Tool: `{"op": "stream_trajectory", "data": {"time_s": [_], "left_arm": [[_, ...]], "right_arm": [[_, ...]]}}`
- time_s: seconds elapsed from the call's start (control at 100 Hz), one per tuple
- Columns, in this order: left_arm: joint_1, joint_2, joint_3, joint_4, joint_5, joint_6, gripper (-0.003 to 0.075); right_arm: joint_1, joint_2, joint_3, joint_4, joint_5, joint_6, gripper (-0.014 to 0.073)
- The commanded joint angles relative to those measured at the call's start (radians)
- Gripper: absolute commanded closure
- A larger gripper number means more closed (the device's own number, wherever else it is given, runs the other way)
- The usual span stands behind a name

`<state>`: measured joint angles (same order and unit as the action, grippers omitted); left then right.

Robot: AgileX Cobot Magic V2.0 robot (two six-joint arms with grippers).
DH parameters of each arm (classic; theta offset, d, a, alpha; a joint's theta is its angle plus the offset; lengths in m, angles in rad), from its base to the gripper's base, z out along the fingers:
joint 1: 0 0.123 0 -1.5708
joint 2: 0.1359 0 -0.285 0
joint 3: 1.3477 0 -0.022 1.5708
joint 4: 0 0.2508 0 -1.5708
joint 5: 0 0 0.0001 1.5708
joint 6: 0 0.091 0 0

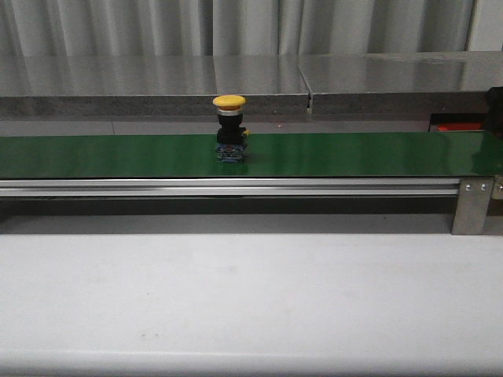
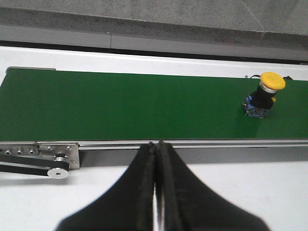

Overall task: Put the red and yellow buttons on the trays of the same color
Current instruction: 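Carry the red button to the red tray and release it, then lower the right gripper onto the yellow button on the belt and grasp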

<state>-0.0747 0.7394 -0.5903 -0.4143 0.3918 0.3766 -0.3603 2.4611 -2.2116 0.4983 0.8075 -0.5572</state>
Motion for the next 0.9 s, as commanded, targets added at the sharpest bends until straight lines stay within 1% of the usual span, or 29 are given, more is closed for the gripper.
{"op": "stream_trajectory", "data": {"time_s": [0.0, 0.21, 0.31, 0.44, 0.59, 0.73, 0.89], "left_arm": [[-0.007, -0.004, -0.026, -0.023, -0.069, -0.003, 0.0739], [-0.007, -0.004, -0.026, -0.023, -0.069, -0.003, 0.0739], [-0.007, -0.004, -0.026, -0.023, -0.069, -0.003, 0.0739], [-0.007, -0.004, -0.026, -0.023, -0.069, -0.003, 0.0739], [-0.007, -0.004, -0.026, -0.023, -0.069, -0.003, 0.0739], [-0.007, -0.004, -0.026, -0.023, -0.069, -0.003, 0.0739], [-0.007, -0.004, -0.026, -0.023, -0.069, -0.003, 0.0739]], "right_arm": [[-0.017, -0.117, -0.035, 0.046, -0.019, 0.000, -0.0022], [-0.040, -0.210, -0.035, 0.132, 0.062, 0.000, -0.0022], [-0.040, -0.263, -0.035, 0.132, 0.139, 0.000, -0.0022], [-0.027, -0.343, -0.034, 0.130, 0.205, 0.000, -0.0022], [0.010, -0.461, -0.012, 0.073, 0.247, 0.021, -0.0022], [0.053, -0.573, 0.077, -0.008, 0.246, 0.049, -0.0022], [0.101, -0.696, 0.250, -0.015, 0.251, 0.053, -0.0022]]}}
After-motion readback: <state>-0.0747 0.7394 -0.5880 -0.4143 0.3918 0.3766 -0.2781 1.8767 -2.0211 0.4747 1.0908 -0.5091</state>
